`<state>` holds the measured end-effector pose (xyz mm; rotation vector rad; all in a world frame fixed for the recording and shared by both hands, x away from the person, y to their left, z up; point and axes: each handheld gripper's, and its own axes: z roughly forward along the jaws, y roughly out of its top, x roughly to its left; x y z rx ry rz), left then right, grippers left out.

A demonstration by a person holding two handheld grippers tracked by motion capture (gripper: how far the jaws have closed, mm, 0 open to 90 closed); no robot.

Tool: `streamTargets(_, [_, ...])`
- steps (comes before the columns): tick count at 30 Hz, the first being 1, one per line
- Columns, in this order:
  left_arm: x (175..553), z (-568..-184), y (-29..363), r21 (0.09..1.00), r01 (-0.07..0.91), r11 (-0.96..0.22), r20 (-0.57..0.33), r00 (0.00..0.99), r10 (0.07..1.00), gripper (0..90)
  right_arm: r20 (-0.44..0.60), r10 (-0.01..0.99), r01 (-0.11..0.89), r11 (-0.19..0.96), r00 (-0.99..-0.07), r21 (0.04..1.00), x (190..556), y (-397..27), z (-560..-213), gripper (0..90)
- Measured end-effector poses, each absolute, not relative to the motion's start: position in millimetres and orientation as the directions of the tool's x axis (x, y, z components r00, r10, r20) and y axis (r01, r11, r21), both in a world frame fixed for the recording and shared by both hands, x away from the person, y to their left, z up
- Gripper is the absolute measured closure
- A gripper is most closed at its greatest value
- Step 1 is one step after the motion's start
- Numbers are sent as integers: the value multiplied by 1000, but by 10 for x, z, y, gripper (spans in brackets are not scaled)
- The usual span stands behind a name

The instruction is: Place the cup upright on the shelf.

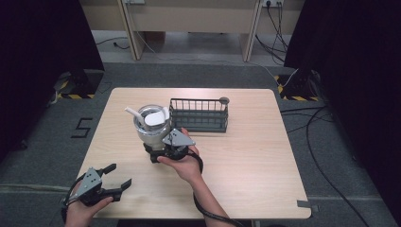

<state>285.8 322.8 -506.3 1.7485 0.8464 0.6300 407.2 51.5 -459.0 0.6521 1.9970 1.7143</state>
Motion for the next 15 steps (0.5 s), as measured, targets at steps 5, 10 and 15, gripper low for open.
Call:
streamTargets(5, [2858, -5063, 3228, 949, 242, -203, 13, 612, 791, 147, -21, 616, 68, 120, -788, 990, 4108, 441, -4542, 108])
streamTargets(10, [2858, -5063, 3229, 949, 242, -200, 11, 611, 791, 147, -9, 641, 72, 100, -768, 992, 4145, 342, -4476, 107])
streamTargets(15, [2857, -5059, 3233, 951, 240, -197, 10, 611, 792, 147, -7, 659, 74, 94, -753, 993, 4176, 261, -4432, 107])
